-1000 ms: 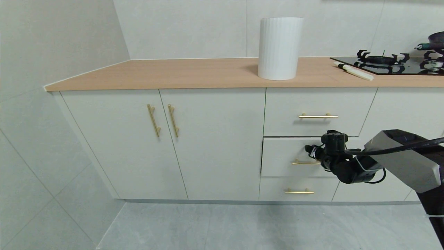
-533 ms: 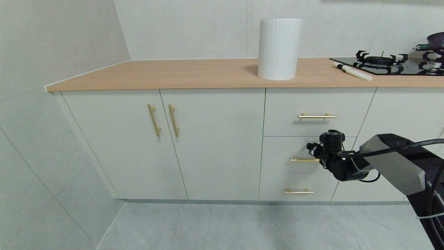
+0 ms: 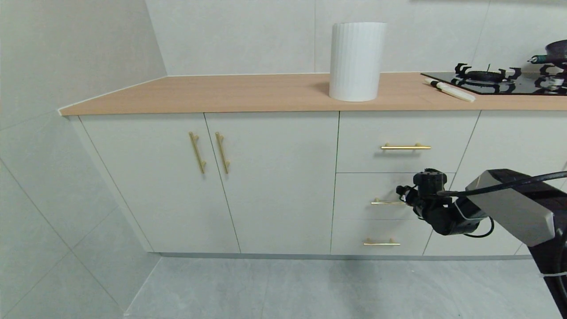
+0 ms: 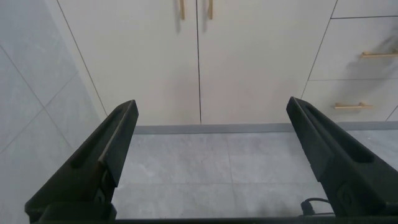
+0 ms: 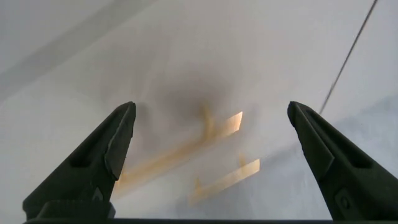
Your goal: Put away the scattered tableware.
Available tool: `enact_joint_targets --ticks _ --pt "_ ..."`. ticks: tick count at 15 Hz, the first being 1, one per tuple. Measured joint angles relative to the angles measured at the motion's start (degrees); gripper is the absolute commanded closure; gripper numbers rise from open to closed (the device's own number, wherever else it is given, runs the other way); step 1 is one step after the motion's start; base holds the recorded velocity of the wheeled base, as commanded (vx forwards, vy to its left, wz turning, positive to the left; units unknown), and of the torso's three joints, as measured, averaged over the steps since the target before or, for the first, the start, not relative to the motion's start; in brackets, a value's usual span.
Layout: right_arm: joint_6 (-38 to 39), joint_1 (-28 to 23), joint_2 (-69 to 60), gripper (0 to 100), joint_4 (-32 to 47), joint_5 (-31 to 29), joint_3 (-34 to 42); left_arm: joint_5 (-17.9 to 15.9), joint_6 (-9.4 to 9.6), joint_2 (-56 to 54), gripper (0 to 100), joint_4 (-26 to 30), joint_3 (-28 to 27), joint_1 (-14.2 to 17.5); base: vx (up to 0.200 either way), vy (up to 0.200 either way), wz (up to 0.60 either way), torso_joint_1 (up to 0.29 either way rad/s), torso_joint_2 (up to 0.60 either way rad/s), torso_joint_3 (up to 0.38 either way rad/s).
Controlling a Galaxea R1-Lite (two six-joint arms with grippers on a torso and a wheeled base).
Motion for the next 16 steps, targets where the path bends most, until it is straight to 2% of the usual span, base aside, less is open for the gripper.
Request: enact_joint_targets --ticks 4,6,9,12,14,16 --pt "-0.41 0.5 -11.78 0 0.0 9.8 15.06 0.0 -0.02 0.0 0 0.0 0.0 0.0 0.0 0.0 0.0 0.0 0.0 0.0" --pt "-1.8 1.08 -19.63 0 0.01 12.7 21.38 0.0 -0.02 0.0 0 0.0 0.0 0.0 0.0 0.0 0.0 0.0 0.0 0.0" --pt "-6.31 2.71 -34.11 0 0.24 13.85 30.46 0.02 -0.02 0.0 0 0.0 0.0 0.0 0.0 0.0 0.0 0.0 0.0 0.0" --pt "-16.59 5.77 -51.38 0 1.4 14.1 41.62 0.0 0.0 0.0 0 0.0 0.0 0.0 0.0 0.0 0.0 0.0 0.0 0.0" --pt "-23.27 8.74 -63.01 0 5.36 13.03 49.53 0.0 0.0 0.0 0 0.0 0.0 0.0 0.0 0.0 0.0 0.0 0.0 0.0" --pt "-26.17 12.21 -73.5 0 12.98 10.06 54.8 0.02 0.0 0.0 0 0.0 0.0 0.0 0.0 0.0 0.0 0.0 0.0 0.0"
